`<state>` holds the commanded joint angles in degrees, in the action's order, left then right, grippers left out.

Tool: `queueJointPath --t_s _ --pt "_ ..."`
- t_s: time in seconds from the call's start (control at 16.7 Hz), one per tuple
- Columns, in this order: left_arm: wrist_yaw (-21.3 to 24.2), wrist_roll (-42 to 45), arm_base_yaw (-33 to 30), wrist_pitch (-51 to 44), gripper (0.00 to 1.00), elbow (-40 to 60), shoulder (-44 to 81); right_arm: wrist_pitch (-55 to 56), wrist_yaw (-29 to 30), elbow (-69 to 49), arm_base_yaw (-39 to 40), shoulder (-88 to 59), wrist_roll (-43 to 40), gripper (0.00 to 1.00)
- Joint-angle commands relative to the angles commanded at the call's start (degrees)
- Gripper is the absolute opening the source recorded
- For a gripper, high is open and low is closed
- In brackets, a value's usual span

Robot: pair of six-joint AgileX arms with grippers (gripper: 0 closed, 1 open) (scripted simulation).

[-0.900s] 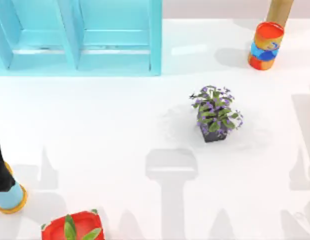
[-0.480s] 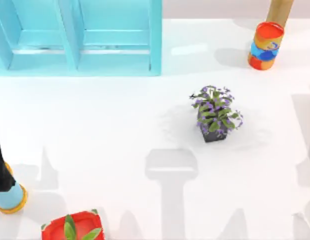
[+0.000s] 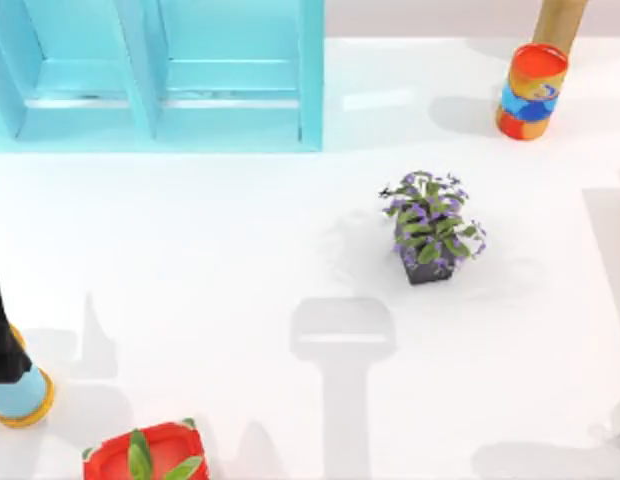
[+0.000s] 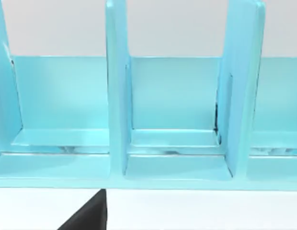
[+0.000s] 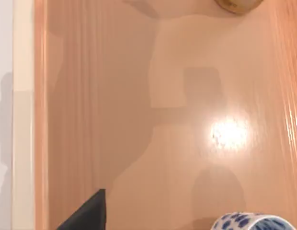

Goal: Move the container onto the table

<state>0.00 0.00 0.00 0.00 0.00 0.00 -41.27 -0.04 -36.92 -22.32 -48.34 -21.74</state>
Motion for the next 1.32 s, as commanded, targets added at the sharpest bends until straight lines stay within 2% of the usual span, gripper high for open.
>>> queueJointPath --t_s 0.3,0.6,1.02,1.32 --pt "0.0 0.0 0.0 0.0 1.00 0.0 0.0 -19.7 0.2 -17.8 -10.0 -24.8 -9.4 1.00" --pt "0.0 0.0 0.0 0.0 1.00 0.0 0.0 -30.4 0.2 -30.4 -16.6 -36.7 -16.6 1.00" --pt "0.0 0.0 0.0 0.0 1.00 0.0 0.0 -31.5 0.1 -31.7 -17.4 -37.6 -17.7 1.00" --pt "0.0 0.0 0.0 0.0 1.00 0.0 0.0 -25.5 0.1 -25.9 -17.7 -37.9 -17.9 1.00"
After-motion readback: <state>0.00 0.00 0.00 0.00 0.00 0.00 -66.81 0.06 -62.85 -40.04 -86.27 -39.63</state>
